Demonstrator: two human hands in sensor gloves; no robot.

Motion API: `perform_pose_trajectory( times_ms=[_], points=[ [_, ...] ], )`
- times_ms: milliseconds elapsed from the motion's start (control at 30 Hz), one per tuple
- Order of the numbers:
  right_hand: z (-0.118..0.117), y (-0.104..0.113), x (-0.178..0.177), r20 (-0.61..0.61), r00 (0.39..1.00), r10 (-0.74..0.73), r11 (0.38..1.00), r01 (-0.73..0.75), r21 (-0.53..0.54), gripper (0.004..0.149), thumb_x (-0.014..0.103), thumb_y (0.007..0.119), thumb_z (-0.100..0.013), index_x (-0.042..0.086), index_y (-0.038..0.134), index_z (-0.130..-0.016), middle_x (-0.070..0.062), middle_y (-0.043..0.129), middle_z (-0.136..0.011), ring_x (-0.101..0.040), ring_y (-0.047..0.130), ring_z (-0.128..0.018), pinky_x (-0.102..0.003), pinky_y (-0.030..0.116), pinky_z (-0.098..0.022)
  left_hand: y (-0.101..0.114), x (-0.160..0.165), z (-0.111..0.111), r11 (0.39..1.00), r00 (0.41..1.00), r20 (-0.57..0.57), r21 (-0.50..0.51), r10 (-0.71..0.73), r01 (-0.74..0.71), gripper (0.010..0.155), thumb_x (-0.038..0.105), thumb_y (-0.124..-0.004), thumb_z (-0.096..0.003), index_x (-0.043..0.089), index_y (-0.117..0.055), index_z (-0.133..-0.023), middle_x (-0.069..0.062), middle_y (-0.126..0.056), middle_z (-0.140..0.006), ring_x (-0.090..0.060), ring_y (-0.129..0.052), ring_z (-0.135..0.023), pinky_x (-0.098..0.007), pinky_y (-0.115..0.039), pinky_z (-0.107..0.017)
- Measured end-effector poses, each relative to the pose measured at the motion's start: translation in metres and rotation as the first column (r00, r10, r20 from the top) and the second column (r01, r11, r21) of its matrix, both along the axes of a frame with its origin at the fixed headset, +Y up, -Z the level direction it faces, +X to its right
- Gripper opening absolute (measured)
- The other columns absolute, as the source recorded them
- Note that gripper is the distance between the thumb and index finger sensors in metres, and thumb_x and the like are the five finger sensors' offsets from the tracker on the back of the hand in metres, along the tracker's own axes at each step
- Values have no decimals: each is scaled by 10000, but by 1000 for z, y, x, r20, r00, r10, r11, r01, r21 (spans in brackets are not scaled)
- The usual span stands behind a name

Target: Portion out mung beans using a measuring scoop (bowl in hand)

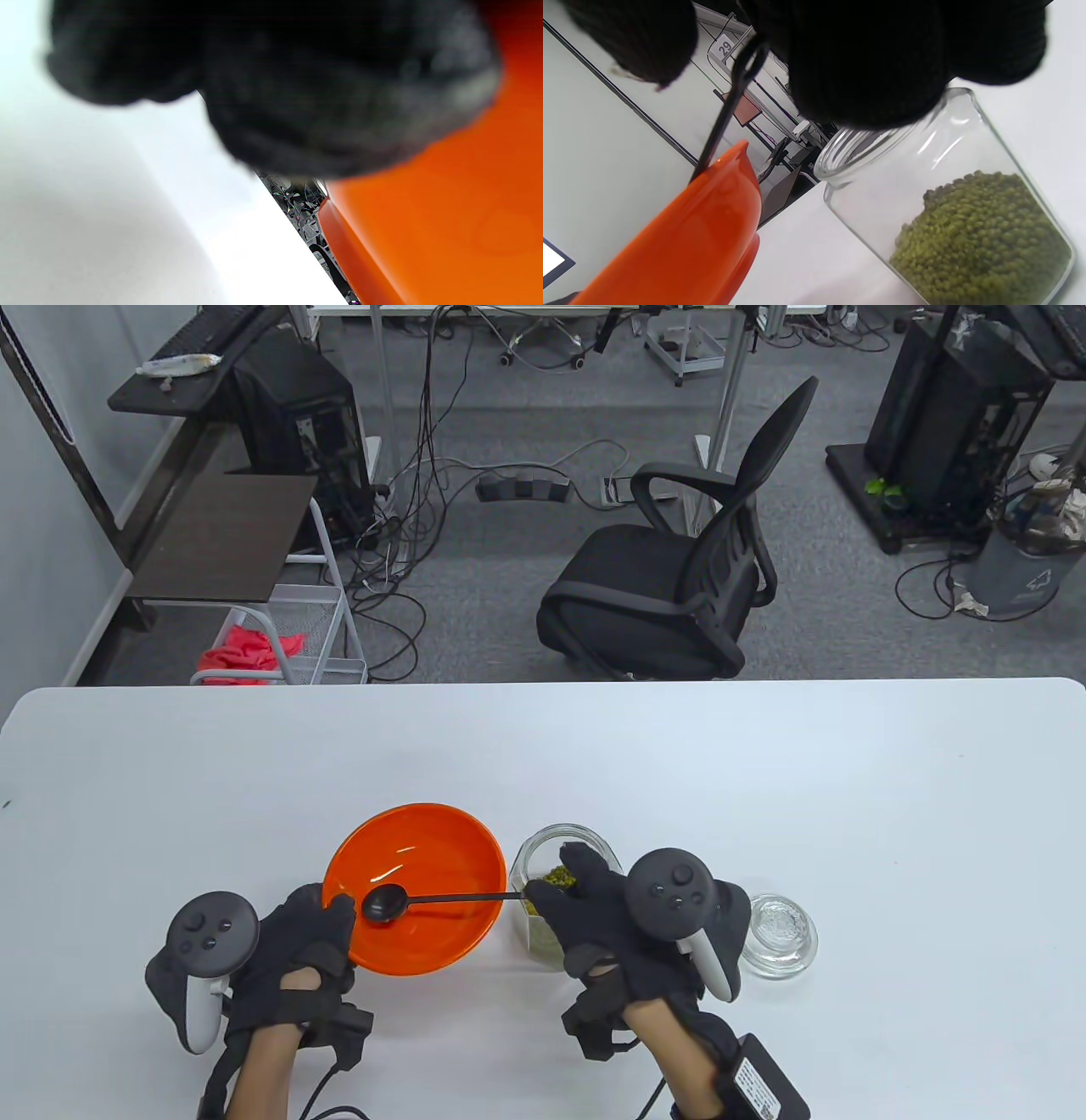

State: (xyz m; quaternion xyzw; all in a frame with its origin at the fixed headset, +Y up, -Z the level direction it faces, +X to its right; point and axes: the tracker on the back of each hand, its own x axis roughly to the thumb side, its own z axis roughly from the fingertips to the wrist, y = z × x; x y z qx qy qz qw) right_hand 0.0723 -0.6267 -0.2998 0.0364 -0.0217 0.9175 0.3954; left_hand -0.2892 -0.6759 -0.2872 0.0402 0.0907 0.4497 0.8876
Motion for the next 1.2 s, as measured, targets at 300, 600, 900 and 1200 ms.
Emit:
perform_pose_trajectory(
  times_ms=[300, 600, 900, 1200],
  points=[
    [-1, -7, -6, -2, 995, -97, 995, 97, 12, 550, 329, 917, -401, 79, 789, -875, -102, 987, -559, -147, 1001, -218, -493, 860, -289, -1, 0, 0, 1000, 1000, 7, -9, 2, -2, 520, 470, -787, -499, 59, -830, -815, 168, -985, -261, 40, -1049, 10, -173, -943, -36],
    [2, -3, 4, -29, 965, -262, 963, 263, 52, 432, 281, 878, -407, 127, 846, -810, -109, 974, -559, -138, 983, -222, -497, 857, -299, -7, -8, -2, 1000, 999, -33, -26, -4, 3, 519, 470, -780, -503, 63, -820, -822, 168, -982, -271, 37, -1049, -2, -175, -942, -46],
    [11, 10, 28, -6, 949, -314, 942, 313, 121, 442, 274, 847, -418, 113, 814, -829, -112, 956, -572, -150, 969, -238, -503, 844, -310, -21, -13, -8, 997, 998, -58, -81, -22, 17, 525, 474, -767, -508, 72, -795, -844, 165, -979, -303, 25, -1057, -38, -186, -944, -77],
    [23, 35, 72, 78, 955, -285, 941, 264, 211, 458, 240, 849, -409, 113, 799, -846, -134, 933, -610, -175, 964, -285, -525, 826, -346, -32, -15, -12, 992, 997, -62, -120, -50, 43, 533, 470, -748, -515, 78, -755, -876, 155, -974, -349, 2, -1065, -91, -203, -944, -117]
  ],
)
